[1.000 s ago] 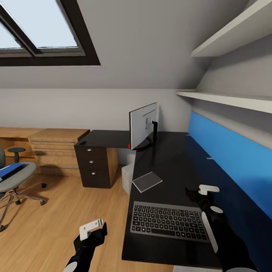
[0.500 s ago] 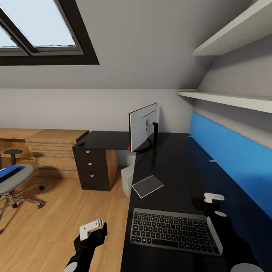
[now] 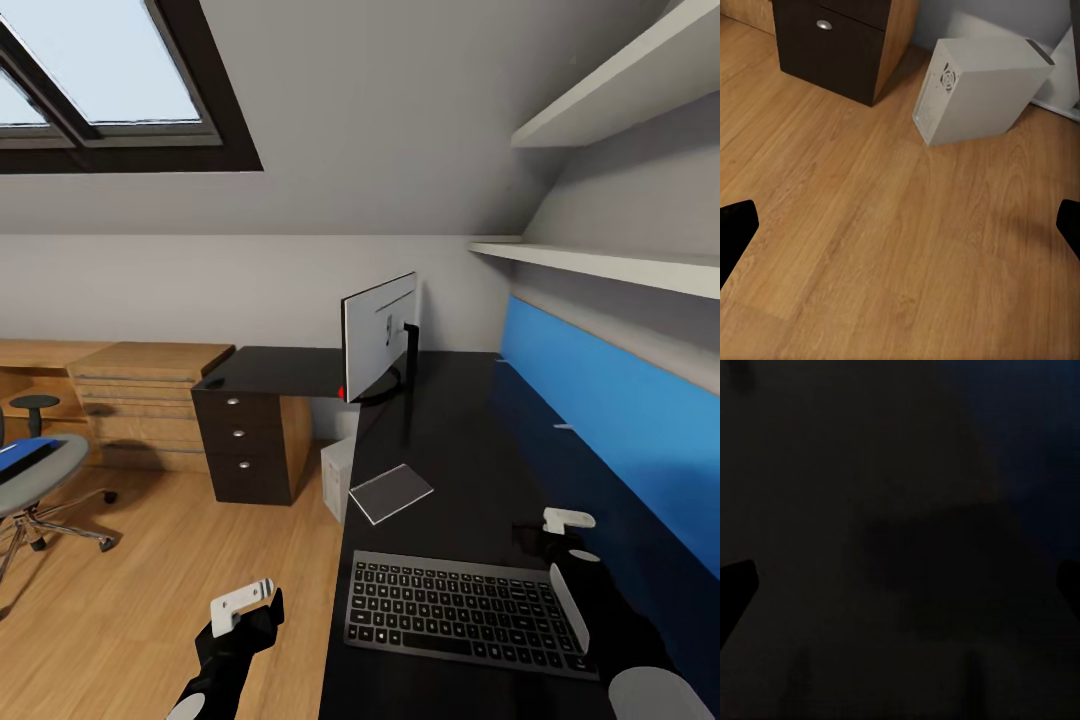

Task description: In the bedroom, organize the workspace by keeping the computer under the desk, ensuring the monitor is on the desk, placing the keyboard on the desk next to the monitor, placing the mouse on the desk next to the keyboard, moving the folder from the swivel chair onto the desk next to the mouse, stacking the notebook on top of the folder with the pen on top of the notebook, and positioning the swivel chair next to the desk.

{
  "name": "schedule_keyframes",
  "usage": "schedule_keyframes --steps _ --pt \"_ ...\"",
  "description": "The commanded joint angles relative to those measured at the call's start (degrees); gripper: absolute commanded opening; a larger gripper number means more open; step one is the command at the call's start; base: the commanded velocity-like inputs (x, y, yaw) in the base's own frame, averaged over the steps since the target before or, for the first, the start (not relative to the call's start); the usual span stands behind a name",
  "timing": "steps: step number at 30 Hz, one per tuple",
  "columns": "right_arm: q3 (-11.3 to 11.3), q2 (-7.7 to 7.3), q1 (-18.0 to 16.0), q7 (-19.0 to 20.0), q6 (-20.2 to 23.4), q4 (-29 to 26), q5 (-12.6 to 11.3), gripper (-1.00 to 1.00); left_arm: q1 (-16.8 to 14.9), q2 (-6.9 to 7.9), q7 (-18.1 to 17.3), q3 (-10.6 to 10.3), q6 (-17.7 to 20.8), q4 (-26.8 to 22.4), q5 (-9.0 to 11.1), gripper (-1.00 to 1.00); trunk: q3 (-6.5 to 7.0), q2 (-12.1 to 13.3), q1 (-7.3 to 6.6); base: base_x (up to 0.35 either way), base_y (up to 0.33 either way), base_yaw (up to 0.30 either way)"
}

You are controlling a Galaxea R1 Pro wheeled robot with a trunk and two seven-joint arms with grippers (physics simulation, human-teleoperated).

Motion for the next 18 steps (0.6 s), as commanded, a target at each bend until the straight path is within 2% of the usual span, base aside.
schedule_keyframes --steps 1,9,18 --pt "0.0 -0.04 -0.1 -0.2 0.4 0.0 -0.1 1.0 0.0 0.03 0.4 -0.1 0.2 -0.1 0.3 1.0 -0.05 0.0 0.0 0.0 0.0 0.0" --pt "0.0 -0.14 -0.7 -0.2 0.7 1.2 -0.1 1.0 0.0 0.03 0.4 -0.1 0.2 -0.1 0.3 1.0 -0.05 0.0 0.0 0.0 0.0 0.0" --pt "0.0 -0.23 -4.6 -0.2 0.8 8.2 0.0 1.0 0.0 0.03 0.4 -0.1 0.1 -0.1 0.3 1.0 -0.05 0.0 0.0 0.0 0.0 0.0"
